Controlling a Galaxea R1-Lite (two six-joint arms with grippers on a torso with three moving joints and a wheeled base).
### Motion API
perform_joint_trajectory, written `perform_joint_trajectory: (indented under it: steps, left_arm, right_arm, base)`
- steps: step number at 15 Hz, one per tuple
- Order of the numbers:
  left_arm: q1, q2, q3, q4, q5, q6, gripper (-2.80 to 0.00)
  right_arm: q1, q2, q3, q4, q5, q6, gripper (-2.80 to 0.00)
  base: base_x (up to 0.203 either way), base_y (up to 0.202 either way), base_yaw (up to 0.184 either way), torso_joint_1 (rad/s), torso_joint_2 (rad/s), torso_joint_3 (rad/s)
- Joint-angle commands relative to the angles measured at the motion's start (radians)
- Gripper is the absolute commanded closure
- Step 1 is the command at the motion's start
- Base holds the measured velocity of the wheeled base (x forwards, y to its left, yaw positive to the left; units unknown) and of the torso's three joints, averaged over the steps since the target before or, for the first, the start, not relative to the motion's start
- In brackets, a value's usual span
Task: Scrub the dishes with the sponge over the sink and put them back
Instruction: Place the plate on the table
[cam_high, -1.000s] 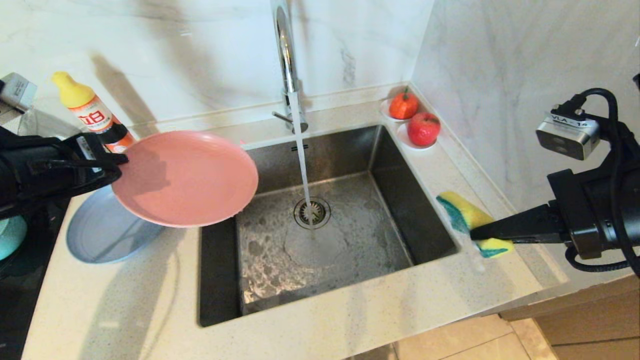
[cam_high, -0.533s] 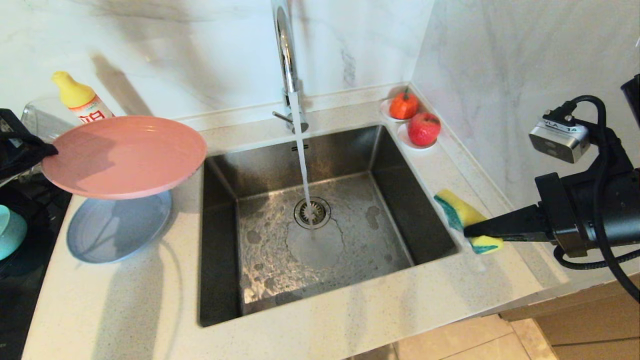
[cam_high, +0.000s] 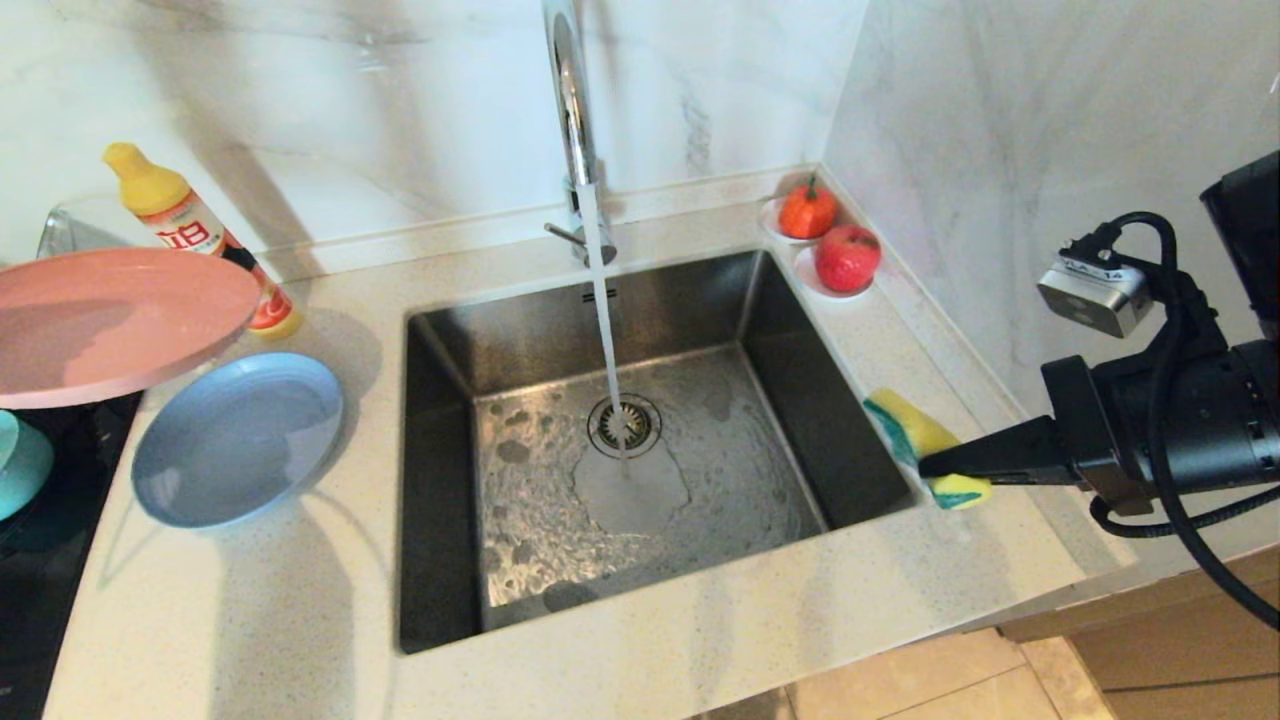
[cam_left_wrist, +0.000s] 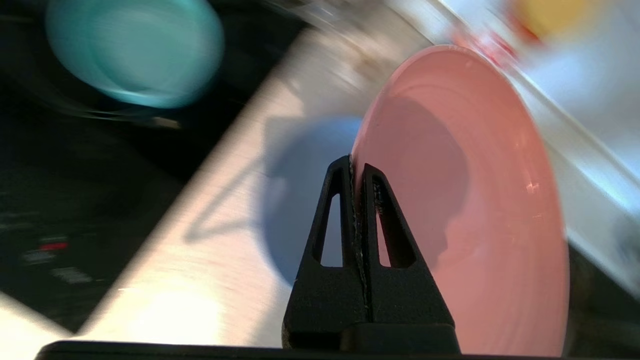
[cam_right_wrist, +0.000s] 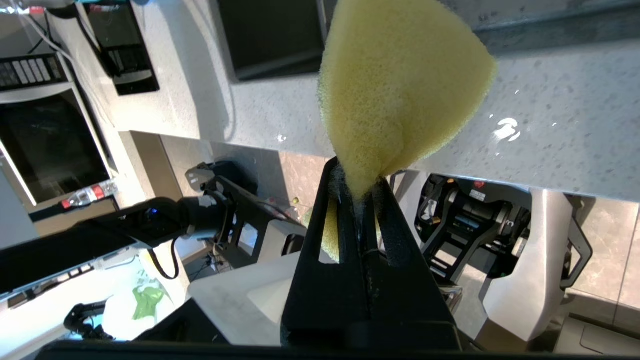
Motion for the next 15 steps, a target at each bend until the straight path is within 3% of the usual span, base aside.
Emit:
perform_joint_trajectory:
  steps: [1, 8, 11, 15]
  left_arm:
    - [0.113, 0.004, 0.021, 0.002, 0.000, -0.015, 0.00]
    - [0.348, 0.051, 0.095, -0.009, -0.003, -0.021, 0.00]
    - [0.414, 0.103, 0.106, -0.013, -0.004, -0.017, 0.00]
    - [0.449, 0.202, 0.113, -0.017, -0.014, -0.009, 0.00]
  right_arm:
    - [-0.003, 0.021, 0.001, -0.019, 0.003, 0.001, 0.00]
    - [-0.003, 0.051, 0.000, -0.033, 0.002, 0.001, 0.00]
    - [-0.003, 0.056, 0.000, -0.033, 0.002, 0.001, 0.00]
    - [-0.003, 0.057, 0.000, -0.033, 0.002, 0.001, 0.00]
  base:
    - [0.000, 0.000, 0.000, 0.000, 0.00, 0.000]
    - [0.000, 0.000, 0.000, 0.000, 0.00, 0.000]
    - [0.000, 0.000, 0.000, 0.000, 0.00, 0.000]
    - [0.000, 0.000, 0.000, 0.000, 0.00, 0.000]
